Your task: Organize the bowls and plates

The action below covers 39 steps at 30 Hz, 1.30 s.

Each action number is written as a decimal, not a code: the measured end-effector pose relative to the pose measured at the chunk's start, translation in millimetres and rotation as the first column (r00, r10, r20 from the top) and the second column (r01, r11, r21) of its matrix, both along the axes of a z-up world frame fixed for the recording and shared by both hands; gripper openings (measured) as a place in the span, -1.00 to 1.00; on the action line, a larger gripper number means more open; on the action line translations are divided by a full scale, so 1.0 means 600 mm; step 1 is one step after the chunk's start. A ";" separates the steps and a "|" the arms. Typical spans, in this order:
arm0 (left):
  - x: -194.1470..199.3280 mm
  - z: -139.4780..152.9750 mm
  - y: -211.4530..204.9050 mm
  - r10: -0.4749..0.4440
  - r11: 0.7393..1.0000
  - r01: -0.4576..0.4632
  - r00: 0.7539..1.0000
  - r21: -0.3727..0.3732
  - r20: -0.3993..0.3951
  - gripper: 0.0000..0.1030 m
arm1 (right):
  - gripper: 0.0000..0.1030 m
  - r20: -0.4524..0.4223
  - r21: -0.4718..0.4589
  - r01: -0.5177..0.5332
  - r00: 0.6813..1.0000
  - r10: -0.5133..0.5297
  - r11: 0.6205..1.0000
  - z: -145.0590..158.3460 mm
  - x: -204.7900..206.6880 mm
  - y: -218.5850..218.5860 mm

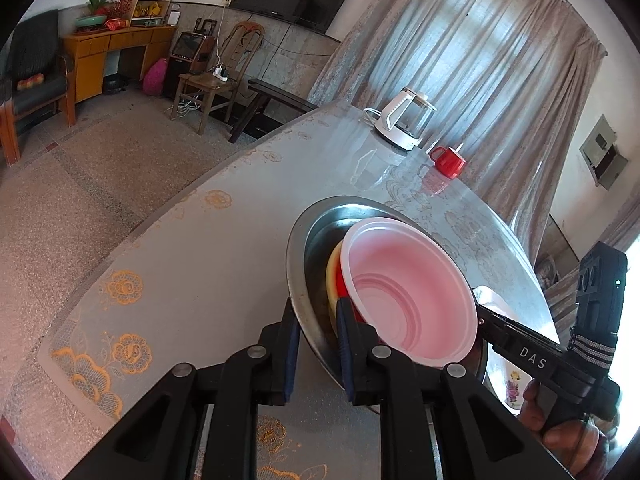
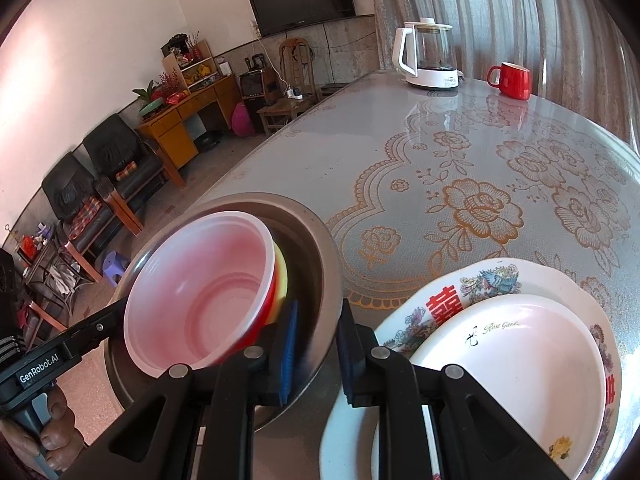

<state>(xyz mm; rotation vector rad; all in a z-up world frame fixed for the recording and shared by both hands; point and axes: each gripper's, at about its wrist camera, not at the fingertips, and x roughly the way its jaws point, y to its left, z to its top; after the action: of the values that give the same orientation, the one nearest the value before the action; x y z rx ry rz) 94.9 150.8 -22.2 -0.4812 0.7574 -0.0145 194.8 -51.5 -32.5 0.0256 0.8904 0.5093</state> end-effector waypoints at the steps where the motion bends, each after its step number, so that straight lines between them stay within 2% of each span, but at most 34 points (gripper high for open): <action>1: -0.002 0.002 -0.002 -0.001 1.000 0.001 1.000 0.003 0.003 -0.67 | -0.65 0.001 0.007 0.001 1.000 -0.001 1.000 0.001 -0.002 -0.002; 21: -0.021 0.051 -0.046 -0.064 0.997 0.062 0.996 0.039 0.065 -0.64 | -0.65 0.039 0.118 0.049 0.998 -0.054 0.992 0.049 -0.035 -0.061; 27: -0.017 0.067 -0.082 -0.130 0.991 0.126 0.988 0.053 0.087 -0.62 | -0.64 0.070 0.131 0.086 0.993 -0.095 0.988 0.068 -0.050 -0.100; 39: 0.008 0.102 -0.177 -0.288 0.957 0.284 0.950 0.048 0.117 -0.61 | -0.64 0.131 0.172 0.211 0.963 -0.235 0.962 0.111 -0.095 -0.211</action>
<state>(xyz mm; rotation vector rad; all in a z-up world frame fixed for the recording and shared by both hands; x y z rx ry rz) 100.0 44.7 38.7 -0.3343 0.7001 -0.3011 138.1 -178.1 33.9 0.2268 0.6876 0.3630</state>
